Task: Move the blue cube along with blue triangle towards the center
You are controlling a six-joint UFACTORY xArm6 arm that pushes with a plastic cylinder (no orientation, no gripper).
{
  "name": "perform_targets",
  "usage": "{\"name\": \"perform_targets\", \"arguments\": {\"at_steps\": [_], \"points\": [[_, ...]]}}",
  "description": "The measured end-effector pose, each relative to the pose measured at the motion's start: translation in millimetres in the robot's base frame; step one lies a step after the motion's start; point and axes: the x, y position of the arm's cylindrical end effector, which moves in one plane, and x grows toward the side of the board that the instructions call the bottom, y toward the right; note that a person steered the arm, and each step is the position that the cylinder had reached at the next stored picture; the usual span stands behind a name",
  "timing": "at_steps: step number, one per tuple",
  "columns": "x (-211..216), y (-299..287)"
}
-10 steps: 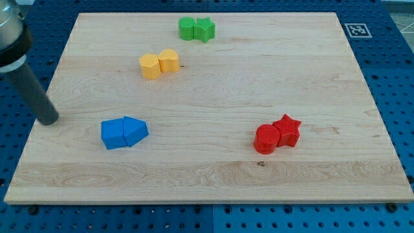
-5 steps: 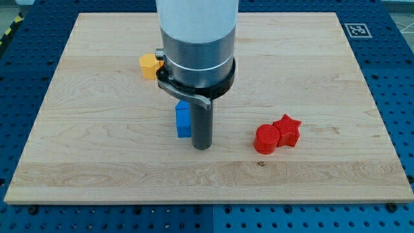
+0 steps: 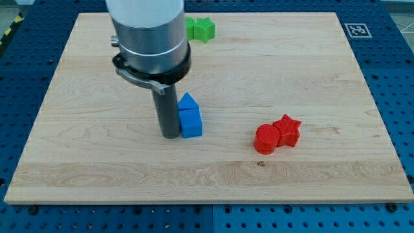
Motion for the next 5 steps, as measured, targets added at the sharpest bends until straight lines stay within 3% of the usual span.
{"name": "perform_targets", "arguments": {"at_steps": [2, 5], "points": [[3.2, 41.2], [-34.2, 18.8]]}}
